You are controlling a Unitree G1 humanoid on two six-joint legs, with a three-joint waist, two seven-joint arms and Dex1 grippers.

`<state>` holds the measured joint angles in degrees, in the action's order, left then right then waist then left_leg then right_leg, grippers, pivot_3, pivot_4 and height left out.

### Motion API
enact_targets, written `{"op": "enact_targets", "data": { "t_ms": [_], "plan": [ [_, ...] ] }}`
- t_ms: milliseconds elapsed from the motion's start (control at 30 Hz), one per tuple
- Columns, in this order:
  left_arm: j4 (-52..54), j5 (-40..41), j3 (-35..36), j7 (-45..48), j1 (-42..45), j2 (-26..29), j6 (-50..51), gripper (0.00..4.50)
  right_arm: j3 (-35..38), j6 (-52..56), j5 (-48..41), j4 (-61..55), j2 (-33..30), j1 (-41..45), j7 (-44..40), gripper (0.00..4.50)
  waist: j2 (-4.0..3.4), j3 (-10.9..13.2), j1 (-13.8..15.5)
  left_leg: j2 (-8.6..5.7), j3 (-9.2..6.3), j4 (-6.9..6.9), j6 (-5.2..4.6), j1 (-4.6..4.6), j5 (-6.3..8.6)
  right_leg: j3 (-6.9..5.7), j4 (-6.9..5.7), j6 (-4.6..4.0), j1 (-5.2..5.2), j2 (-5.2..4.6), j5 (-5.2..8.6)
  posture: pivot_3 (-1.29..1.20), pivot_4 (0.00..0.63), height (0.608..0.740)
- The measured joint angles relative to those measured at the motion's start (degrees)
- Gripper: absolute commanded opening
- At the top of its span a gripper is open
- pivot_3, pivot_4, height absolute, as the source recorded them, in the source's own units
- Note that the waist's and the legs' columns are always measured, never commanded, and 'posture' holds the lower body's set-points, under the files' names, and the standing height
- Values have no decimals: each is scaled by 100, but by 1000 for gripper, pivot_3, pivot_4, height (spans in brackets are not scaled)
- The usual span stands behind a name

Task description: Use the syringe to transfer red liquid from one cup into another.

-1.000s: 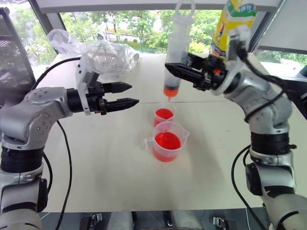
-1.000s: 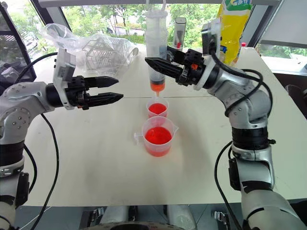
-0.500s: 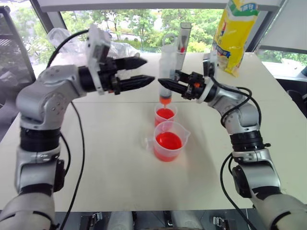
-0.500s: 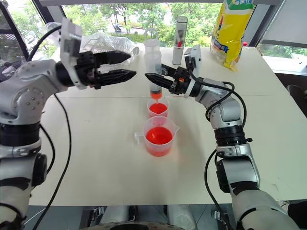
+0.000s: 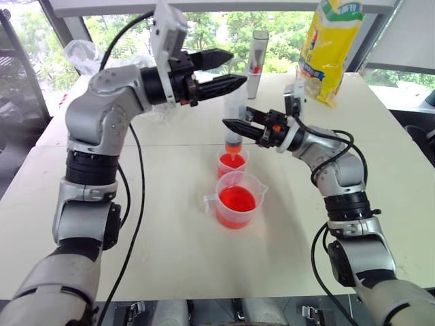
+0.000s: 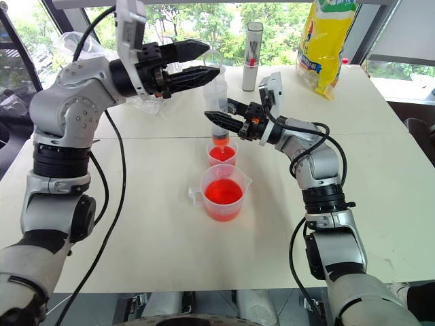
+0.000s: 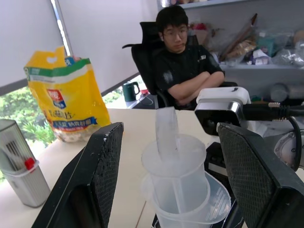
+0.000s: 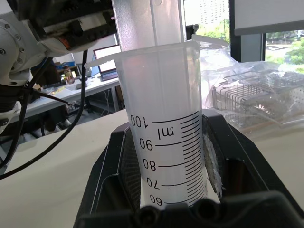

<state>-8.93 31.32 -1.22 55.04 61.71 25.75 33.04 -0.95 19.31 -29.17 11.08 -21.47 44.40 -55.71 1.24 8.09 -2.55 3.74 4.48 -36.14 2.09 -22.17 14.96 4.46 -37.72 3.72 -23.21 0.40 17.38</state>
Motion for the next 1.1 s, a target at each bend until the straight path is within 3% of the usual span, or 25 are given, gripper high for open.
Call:
{"op": "enact_targets", "data": {
  "t_ms": [100, 267, 1100],
  "plan": [
    [-20, -75, -10, 3, 1, -29, -10, 2414, -1, 0, 54, -1, 0, -1, -1, 1438, 0, 0, 0, 0, -1, 2, 0, -1, 0, 1, 0, 0, -2, 1, 0, 0, 150, 740],
    [-135, -51, 29, -4, 70, -152, 61, 86, 1, 4, 111, -19, 24, -77, 25, 1438, -1, 0, 4, 1, 0, 0, 0, -2, 0, 1, 0, 0, -1, 0, 0, 0, 150, 740],
    [132, -217, -84, 224, -174, -128, 145, 86, -50, 264, 143, -93, 0, -113, -59, 1438, -1, -1, 2, 0, -2, -3, 1, -1, 0, 0, -8, 0, -2, 1, 0, 0, 150, 740]
  ]
}}
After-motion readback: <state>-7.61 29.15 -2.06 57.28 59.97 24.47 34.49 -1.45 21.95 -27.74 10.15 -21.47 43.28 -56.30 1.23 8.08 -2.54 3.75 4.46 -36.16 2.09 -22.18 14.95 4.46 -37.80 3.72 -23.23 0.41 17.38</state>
